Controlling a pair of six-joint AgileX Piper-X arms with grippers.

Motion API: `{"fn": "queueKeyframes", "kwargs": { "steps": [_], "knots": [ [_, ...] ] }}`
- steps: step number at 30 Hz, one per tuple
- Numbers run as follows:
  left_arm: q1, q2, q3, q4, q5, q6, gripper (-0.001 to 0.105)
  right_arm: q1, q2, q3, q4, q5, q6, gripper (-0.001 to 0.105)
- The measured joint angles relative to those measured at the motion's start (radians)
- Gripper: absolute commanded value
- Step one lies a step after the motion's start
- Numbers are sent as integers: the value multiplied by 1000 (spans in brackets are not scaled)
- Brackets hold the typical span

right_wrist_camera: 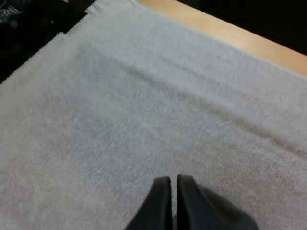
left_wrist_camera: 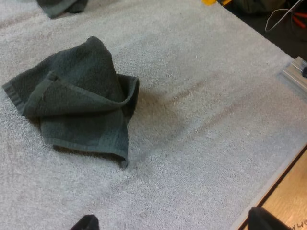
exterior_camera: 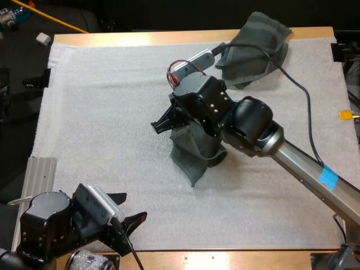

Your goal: Pick towel from pile, fold and stack

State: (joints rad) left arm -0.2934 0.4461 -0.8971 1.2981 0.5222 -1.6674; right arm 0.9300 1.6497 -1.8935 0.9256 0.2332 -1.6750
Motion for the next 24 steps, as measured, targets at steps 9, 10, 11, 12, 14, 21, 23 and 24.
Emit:
{"fn": "queueKeyframes", "kwargs": {
  "steps": [9, 10, 11, 12, 14, 21, 23, 24],
  "knots": [
    [0, 0, 0, 0, 0, 0, 60, 0, -7, -18, -63, -47, -1, 1],
    [0, 0, 0, 0, 0, 0, 60, 0, -7, -17, -63, -57, -1, 1],
    [0, 0, 0, 0, 0, 0, 60, 0, -7, -16, -62, -79, -1, 1],
    [0, 0, 0, 0, 0, 0, 60, 0, -7, -16, -58, -100, -1, 1],
    [0, 0, 0, 0, 0, 0, 60, 0, -7, -16, -35, -143, -2, 1],
    [0, 0, 0, 0, 0, 0, 60, 4, 8, 0, 102, -222, -23, 1],
    [0, 0, 0, 0, 0, 0, 60, 8, 13, 27, 112, -239, -22, 1],
    [0, 0, 0, 0, 0, 0, 60, 11, 21, 59, 110, -248, -22, 1]
  ]
}}
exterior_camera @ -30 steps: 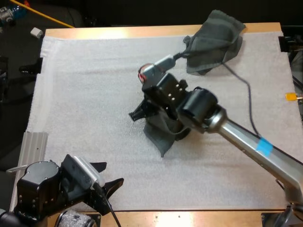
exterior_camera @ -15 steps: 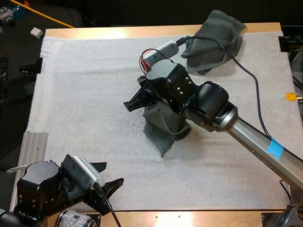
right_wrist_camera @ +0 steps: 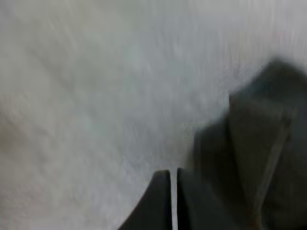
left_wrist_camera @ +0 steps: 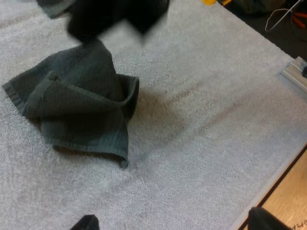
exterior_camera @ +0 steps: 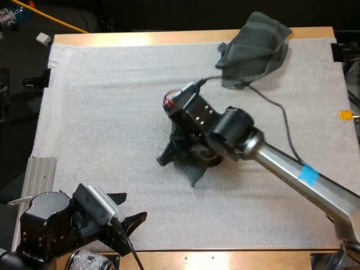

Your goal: Pick towel from pile, fold and stack

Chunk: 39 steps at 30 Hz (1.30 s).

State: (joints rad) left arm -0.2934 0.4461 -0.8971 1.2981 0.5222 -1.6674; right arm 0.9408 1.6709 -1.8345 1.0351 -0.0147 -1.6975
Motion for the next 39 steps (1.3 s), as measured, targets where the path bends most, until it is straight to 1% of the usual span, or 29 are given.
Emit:
{"fn": "queueKeyframes", "kwargs": {
  "steps": [1, 2, 3, 8, 12, 18, 20, 22, 27, 30, 31, 34, 35, 37, 39],
  "knots": [
    [0, 0, 0, 0, 0, 0, 60, 0, 2, 8, -1, -1, 0, 1],
    [0, 0, 0, 0, 0, 0, 61, 0, 18, 62, 2, -1, 0, 1],
    [0, 0, 0, 0, 0, 0, 61, 0, 25, 72, 8, 2, 0, 1],
    [0, 0, 0, 0, 0, 0, 61, 0, 4, 18, 89, 78, -6, 1],
    [0, 0, 0, 0, 0, 0, 61, -9, -11, 28, 141, 131, -8, 1],
    [0, 0, 0, 0, 0, 0, 61, -18, -11, 148, 127, 130, -8, 1],
    [0, 0, 0, 0, 0, 0, 61, -18, -9, 167, 121, 127, -8, 1],
    [0, 0, 0, 0, 0, 0, 61, -18, -9, 252, 88, 109, -8, 1],
    [0, 0, 0, 0, 0, 0, 60, -27, -8, 356, 38, 102, 9, 0],
    [0, 0, 0, 0, 0, 0, 60, -24, -8, 364, 15, 100, 9, 1],
    [0, 0, 0, 0, 0, 0, 60, -21, -7, 374, -4, 91, 9, 4],
    [0, 0, 0, 0, 0, 0, 60, -18, 12, 399, -37, 73, 9, 24],
    [0, 0, 0, 2, 0, 0, 60, -18, 26, 409, -56, 61, 9, 40],
    [0, 0, 0, 1, 0, 0, 60, -18, 49, 415, -75, 53, 9, 50],
    [0, 0, 0, 1, 0, 0, 60, -18, 72, 415, -98, 42, 9, 52]
  ]
}}
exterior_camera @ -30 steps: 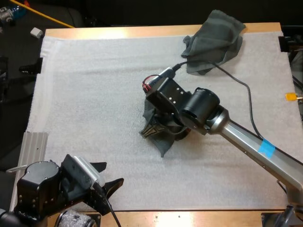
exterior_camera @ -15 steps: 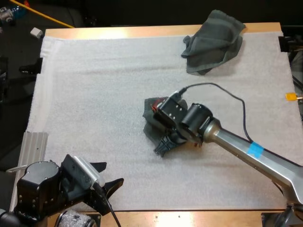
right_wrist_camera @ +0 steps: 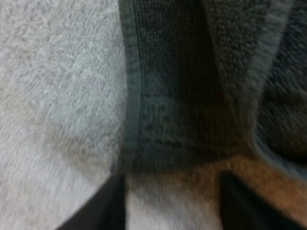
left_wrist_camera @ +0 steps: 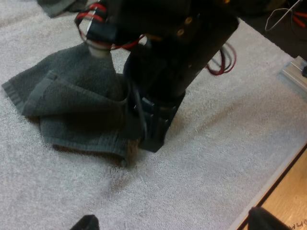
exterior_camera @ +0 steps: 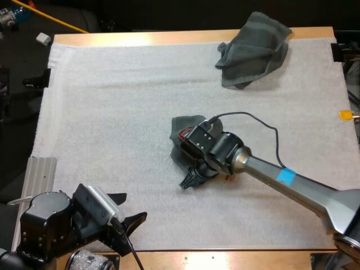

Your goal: Pick towel from pile, fold and stack

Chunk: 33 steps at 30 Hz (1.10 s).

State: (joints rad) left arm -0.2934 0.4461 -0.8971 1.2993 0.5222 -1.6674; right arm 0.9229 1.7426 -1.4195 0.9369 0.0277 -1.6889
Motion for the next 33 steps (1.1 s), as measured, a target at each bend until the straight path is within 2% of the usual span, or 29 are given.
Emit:
{"fn": "queueKeyframes", "kwargs": {
  "steps": [12, 14, 17, 20, 21, 33],
  "knots": [
    [0, 0, 0, 6, 0, 0, 60, 5, 127, 1, -85, -8, 56, 50],
    [0, 0, 0, 6, 0, 0, 60, 5, 127, 1, -85, -2, 56, 47],
    [0, 0, 0, 6, 0, 0, 60, 5, 127, 1, -87, 4, 56, 30],
    [0, 0, 0, 6, 0, 0, 60, 5, 129, 1, -87, 10, 64, 4],
    [0, 0, 0, 6, 0, 0, 60, 5, 129, 1, -87, 13, 65, 1],
    [0, 0, 0, 6, 0, 0, 60, 7, 96, -9, -63, 45, 69, 0]
  ]
}}
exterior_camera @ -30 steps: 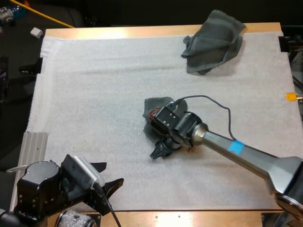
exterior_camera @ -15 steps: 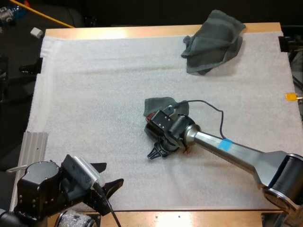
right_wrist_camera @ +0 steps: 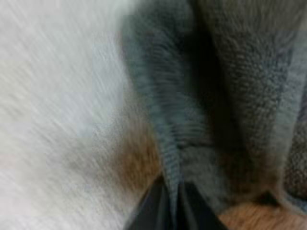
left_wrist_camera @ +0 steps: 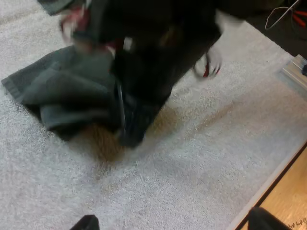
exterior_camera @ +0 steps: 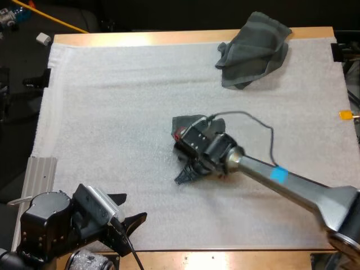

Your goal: Pick towel from pile, fold and stack

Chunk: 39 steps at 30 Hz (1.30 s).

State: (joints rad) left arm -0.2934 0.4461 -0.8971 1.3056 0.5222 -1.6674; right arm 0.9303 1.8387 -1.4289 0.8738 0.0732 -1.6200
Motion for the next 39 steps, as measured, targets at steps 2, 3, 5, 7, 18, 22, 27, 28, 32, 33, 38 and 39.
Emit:
{"fn": "queueKeyframes", "kwargs": {
  "steps": [2, 3, 5, 7, 18, 22, 27, 28, 32, 33, 38, 39],
  "knots": [
    [0, 0, 0, 0, 0, 0, 60, 0, -72, -29, 12, 24, -11, 0],
    [0, 0, 0, 0, 0, 0, 60, 0, -88, -36, 11, 28, -13, 0],
    [0, 0, 0, 0, 0, 0, 60, 0, -102, -38, 6, 36, -16, 0],
    [0, 0, 0, 0, 0, 0, 60, 0, -117, -43, 17, 53, -25, 0],
    [0, 0, 0, 0, 0, 0, 60, 0, -300, -288, 49, 108, -69, 0],
    [0, 0, 0, 0, 0, 0, 60, 0, -301, -365, 64, 119, -69, 0],
    [0, 0, 0, 1, 0, 0, 60, -12, -301, -427, 92, 122, -69, 1],
    [0, 0, 0, 1, 0, 0, 60, -12, -301, -424, 85, 124, -69, 1],
    [0, 0, 0, 1, 0, 0, 60, -12, -301, -413, 76, 124, -69, 1],
    [0, 0, 0, 1, 0, 0, 60, -12, -301, -409, 76, 124, -67, 1],
    [0, 0, 0, 1, 0, 0, 60, -10, -301, -368, 124, 107, -63, 1],
    [0, 0, 0, 1, 0, 0, 60, -10, -301, -342, 153, 94, -63, 2]
  ]
}}
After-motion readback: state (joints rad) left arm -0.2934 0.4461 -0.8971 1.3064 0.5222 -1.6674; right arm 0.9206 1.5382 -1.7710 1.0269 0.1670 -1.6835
